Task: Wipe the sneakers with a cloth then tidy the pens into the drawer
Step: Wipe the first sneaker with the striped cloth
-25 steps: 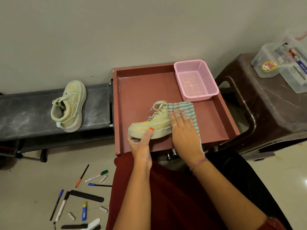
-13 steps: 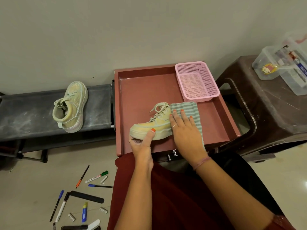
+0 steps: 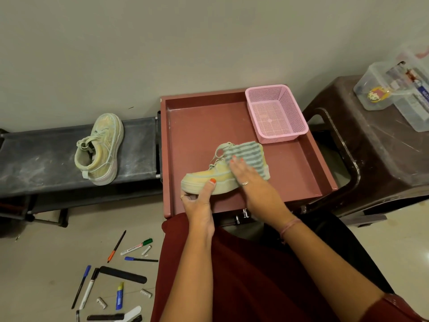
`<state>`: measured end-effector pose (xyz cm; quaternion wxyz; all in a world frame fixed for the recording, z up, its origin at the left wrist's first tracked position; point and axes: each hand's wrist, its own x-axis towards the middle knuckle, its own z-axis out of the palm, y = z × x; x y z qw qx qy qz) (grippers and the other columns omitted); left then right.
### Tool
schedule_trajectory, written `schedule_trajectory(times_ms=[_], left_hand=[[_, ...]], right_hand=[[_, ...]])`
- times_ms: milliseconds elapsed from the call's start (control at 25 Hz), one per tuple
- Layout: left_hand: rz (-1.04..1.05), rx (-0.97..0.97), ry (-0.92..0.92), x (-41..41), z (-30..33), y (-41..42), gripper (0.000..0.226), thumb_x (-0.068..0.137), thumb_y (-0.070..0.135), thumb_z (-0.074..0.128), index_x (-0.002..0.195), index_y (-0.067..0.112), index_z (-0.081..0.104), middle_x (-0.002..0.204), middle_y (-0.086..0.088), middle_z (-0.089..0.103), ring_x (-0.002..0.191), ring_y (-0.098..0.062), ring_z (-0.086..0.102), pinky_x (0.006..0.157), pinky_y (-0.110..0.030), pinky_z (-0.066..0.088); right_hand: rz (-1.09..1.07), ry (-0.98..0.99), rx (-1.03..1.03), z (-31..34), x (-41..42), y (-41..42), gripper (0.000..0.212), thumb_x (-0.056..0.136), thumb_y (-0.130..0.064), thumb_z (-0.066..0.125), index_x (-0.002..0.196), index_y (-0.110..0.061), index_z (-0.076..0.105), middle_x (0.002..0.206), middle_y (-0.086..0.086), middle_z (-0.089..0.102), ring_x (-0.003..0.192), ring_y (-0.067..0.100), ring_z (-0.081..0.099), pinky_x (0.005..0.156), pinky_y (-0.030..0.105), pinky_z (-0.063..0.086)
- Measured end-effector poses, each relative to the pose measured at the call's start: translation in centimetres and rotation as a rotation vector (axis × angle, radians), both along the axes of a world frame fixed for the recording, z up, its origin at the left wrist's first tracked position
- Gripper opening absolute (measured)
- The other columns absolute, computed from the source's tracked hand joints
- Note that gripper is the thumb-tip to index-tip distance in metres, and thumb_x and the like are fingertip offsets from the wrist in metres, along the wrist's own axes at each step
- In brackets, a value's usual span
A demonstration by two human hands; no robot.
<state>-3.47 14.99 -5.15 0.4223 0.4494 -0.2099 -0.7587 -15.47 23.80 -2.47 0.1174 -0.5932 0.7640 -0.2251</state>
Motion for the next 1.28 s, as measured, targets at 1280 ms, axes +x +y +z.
schedule_trajectory(times_ms=[1280], left_hand=[[0.002,0.059,-0.071,-0.5,-0.6,0.0,0.048,0.085,0.006,0.069,0.13,0.01,0.053,0.118,-0.006,0.068,0.108,-0.017,0.065,0.096,-0.032,0.049]], right_hand=[[-0.534,-0.352,0.204,0.0,0.8,-2.1,0.093,0.072,0.02,0.03,0.151,-0.011,-0.007,0.159,0.005,-0.01,0.146,0.024,-0.012,0.12,0.039,-0.005]])
